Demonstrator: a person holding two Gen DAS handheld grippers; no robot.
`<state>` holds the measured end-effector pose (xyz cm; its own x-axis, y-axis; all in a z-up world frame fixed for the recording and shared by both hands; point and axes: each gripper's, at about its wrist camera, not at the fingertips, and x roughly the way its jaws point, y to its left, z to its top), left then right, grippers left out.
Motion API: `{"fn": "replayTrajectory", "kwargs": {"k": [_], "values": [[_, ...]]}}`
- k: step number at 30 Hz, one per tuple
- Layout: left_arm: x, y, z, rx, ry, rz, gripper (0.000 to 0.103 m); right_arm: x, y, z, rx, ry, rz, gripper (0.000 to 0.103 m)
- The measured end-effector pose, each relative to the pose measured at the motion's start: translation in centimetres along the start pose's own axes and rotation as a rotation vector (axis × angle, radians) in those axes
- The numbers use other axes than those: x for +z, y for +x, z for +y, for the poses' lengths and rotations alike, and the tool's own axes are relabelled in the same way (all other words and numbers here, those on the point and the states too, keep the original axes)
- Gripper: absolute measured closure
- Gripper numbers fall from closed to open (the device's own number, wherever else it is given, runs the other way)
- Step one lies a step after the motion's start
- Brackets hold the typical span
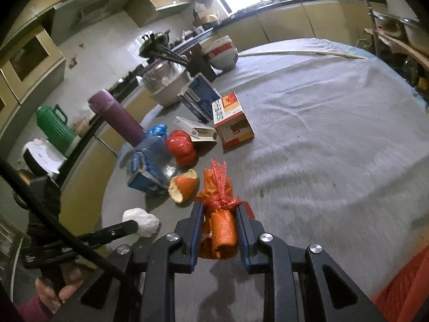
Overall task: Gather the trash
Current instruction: 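Grasp the white tissue ball with the left tool while the right tool lifts the wrapper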
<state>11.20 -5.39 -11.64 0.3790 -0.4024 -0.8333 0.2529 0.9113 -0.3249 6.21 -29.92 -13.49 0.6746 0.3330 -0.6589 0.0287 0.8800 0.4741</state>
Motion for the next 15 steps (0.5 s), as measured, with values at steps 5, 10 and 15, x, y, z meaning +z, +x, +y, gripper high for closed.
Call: {"fn": "replayTrajectory", "kwargs": {"k": [5, 10, 15], "values": [[-0.5, -1.4, -2.5, 0.001, 0.084, -0.024, 0.080, -1.2, -3.2, -0.9, 0.023, 0.041, -0.056, 0.077], [-1.3, -2.3, -7.8, -0.054, 0.250, -0.031, 0.080, -2.6, -6.9, -3.5, -0.002, 0.111, -0.113, 0.077], [-2.8, -1.0, -14.9, -0.153, 0.445, 0.035, 0.079, -4.6, -11.7, -8.3, -0.069, 0.228, -0.181, 0.077]]}}
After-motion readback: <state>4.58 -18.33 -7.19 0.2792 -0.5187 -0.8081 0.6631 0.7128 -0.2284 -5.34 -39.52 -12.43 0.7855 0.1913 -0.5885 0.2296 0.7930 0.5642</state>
